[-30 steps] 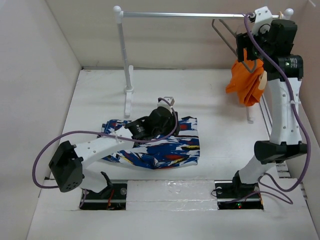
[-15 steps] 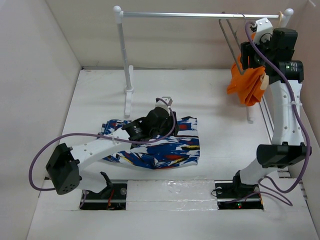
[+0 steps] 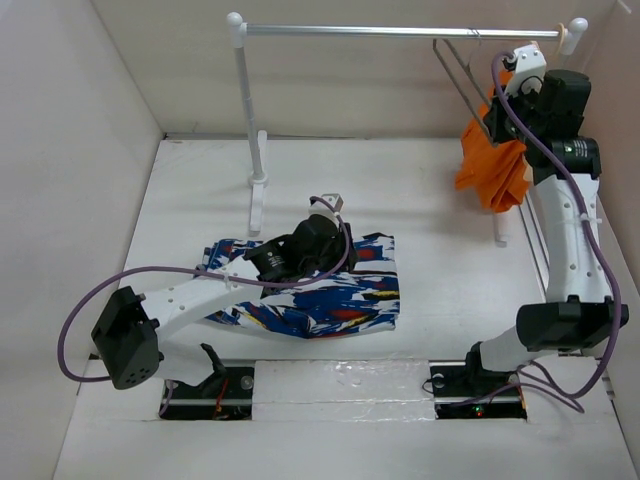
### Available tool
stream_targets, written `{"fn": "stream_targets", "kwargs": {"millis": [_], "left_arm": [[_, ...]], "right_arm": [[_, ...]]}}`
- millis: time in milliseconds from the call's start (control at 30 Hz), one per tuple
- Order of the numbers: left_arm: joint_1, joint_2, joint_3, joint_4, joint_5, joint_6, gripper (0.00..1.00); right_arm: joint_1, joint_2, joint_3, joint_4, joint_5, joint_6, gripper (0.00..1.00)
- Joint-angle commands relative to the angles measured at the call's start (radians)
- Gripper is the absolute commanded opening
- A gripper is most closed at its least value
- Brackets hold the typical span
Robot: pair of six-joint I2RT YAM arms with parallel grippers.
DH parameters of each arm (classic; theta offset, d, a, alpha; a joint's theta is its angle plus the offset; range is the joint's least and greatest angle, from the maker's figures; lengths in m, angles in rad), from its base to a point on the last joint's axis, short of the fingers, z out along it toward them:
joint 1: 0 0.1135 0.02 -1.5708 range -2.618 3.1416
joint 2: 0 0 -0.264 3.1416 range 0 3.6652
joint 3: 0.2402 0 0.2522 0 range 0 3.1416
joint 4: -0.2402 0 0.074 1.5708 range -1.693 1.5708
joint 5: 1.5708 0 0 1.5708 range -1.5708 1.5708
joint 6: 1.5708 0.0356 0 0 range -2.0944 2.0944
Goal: Place the trousers on the hanger
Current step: Grab a hanger with the right arm, then place trousers on hanger
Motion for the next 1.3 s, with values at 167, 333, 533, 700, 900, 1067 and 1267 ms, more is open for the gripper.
{"fn": "stream_targets", "kwargs": {"millis": [167, 333, 533, 700, 900, 1067, 1267], "left_arm": [[0.002, -0.046, 0.111, -0.051, -0.009, 0.0, 0.44], [0.002, -0.037, 0.214, -0.1, 0.022, 0.003, 0.54], [0.002, -0.025, 0.337, -0.107, 0.071, -0.005, 0.62], [0.002, 0.035, 0.469, -0.096, 0.132, -0.017, 0.63], [0.002, 0.175, 0.601, -0.021, 0.187, -0.06, 0.58], [0.002, 0.348, 0.647, 0.103, 0.258, -0.156, 0.52], [-0.01, 0.552, 0.702, 0.186, 0.304, -0.256, 0.5]], "right_arm": [[0.061, -0.119, -0.009, 0.174, 0.126, 0.054, 0.0], [0.07, -0.159, -0.06, 0.207, 0.155, 0.059, 0.0], [0.061, -0.22, -0.178, 0.19, 0.157, 0.051, 0.0], [0.061, -0.304, -0.354, 0.248, 0.142, 0.042, 0.0], [0.095, -0.444, -0.59, 0.247, 0.177, 0.002, 0.0], [0.136, -0.611, -0.859, 0.271, 0.191, 0.036, 0.0], [0.182, -0.747, -1.063, 0.228, 0.211, 0.076, 0.0]]}}
